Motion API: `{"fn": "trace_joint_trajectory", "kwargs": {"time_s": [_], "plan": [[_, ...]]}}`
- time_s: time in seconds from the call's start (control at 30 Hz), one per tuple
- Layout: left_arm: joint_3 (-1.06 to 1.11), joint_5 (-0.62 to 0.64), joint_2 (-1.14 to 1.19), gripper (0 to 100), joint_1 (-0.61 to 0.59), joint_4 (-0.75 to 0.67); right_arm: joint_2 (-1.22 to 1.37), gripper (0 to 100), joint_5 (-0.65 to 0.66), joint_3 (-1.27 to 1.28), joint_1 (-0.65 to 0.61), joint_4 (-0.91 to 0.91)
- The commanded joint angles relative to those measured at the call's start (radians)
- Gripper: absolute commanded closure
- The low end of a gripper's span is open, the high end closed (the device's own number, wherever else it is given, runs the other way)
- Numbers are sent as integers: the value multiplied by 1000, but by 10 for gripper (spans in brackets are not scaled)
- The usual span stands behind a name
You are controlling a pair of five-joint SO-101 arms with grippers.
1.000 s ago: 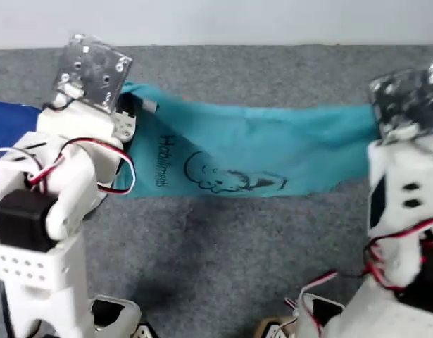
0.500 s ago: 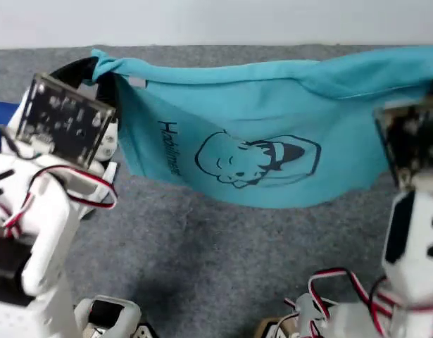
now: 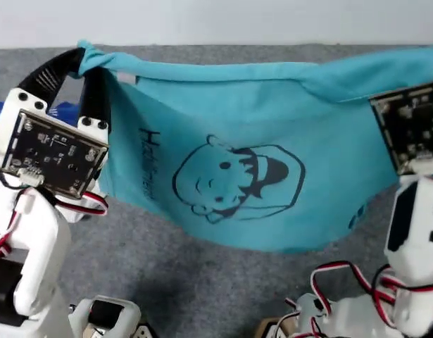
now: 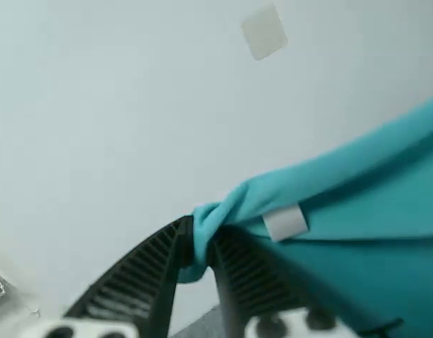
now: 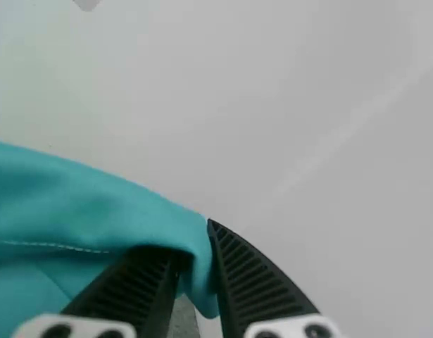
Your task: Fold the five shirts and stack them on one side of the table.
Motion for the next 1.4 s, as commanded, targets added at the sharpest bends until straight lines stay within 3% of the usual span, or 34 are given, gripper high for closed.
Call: {"fn": "trace_joint_trajectory", "kwargs": {"time_s": [0.0,0.23,0.47,0.93,1.2,1.37], "plan": [[-36,-11,-2,986,-11,-25,8,989,9,2,13,4],[-56,-49,-14,986,-11,9,-16,989,9,-15,42,7],[-157,-51,-61,986,-11,186,-105,989,9,-9,145,41],[-197,-58,-101,986,-11,385,-151,989,97,78,150,84],[27,-106,43,986,-9,368,7,989,161,318,28,81],[93,-107,229,986,-34,206,111,989,152,433,-31,-4]]}}
